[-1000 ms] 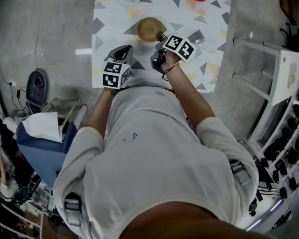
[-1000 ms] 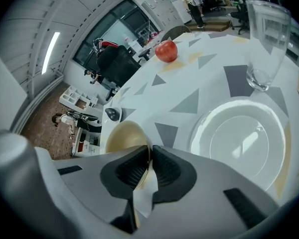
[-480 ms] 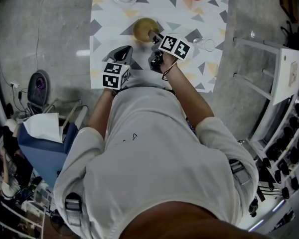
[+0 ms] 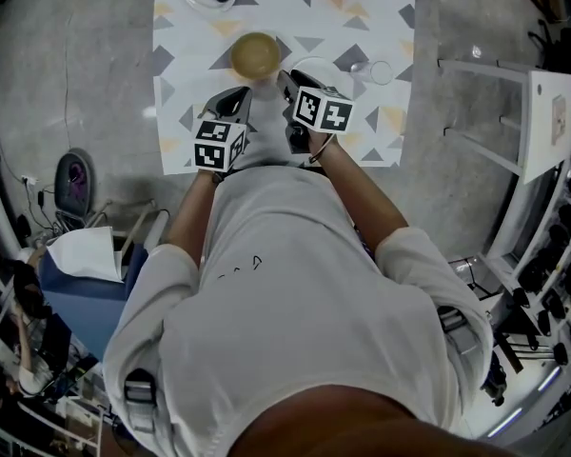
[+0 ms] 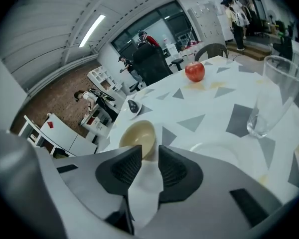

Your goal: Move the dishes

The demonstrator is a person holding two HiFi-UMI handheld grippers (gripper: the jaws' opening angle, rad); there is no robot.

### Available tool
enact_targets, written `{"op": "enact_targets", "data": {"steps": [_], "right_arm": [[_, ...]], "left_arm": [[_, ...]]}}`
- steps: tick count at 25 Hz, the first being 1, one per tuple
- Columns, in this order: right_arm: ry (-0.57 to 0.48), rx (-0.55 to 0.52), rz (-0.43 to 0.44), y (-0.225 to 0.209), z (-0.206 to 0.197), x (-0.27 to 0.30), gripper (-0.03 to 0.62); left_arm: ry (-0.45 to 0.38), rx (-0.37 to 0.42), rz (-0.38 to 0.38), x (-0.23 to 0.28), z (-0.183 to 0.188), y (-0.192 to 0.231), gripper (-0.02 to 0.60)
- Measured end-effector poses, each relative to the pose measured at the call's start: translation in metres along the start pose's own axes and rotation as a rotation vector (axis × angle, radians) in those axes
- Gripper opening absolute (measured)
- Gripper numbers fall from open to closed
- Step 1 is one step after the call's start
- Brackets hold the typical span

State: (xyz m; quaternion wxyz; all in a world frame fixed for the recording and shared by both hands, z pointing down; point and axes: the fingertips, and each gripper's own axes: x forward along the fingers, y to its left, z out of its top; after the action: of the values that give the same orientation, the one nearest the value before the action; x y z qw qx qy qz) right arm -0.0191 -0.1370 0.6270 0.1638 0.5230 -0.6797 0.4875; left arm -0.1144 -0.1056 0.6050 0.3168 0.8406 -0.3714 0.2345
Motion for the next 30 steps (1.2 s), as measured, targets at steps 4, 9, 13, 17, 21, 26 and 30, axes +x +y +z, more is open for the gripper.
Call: {"op": "enact_targets", "data": {"steps": [4, 9, 13, 17, 21, 26, 30], "right_arm": [[-0.019, -0.036, -0.026, -0.018, -0.002, -0.02, 0.0], [-0.024, -0.136, 0.015, -0.031, -0.012, -0.038, -0.002], [-0.04, -0.249, 0.023, -0.041, -0.016, -0.057, -0.002], [-0.077, -0.358, -0.007, -0.05, -0.013, -0.074, -0.002], [-0.121, -0.45, -0.012, -0.049, -0.008, -0.091, -0.002], [-0.198, -0.534, 0.011, -0.034, 0.011, -0.109, -0.002], [-0.264, -0.572, 0.021, -0.021, 0.03, -0.124, -0.002]], "left_arm": [[0.0, 0.019, -0.024, 0.009, 0.003, -0.021, 0.02], [0.006, 0.029, -0.048, 0.018, 0.003, -0.042, 0.02], [0.008, 0.037, -0.06, 0.026, 0.004, -0.059, 0.021], [-0.008, 0.04, -0.064, 0.03, 0.007, -0.075, 0.02], [-0.042, 0.041, -0.05, 0.026, 0.015, -0.087, 0.021], [-0.118, 0.049, -0.033, 0.014, 0.04, -0.1, 0.021], [-0.178, 0.064, -0.02, 0.003, 0.064, -0.109, 0.021]]}}
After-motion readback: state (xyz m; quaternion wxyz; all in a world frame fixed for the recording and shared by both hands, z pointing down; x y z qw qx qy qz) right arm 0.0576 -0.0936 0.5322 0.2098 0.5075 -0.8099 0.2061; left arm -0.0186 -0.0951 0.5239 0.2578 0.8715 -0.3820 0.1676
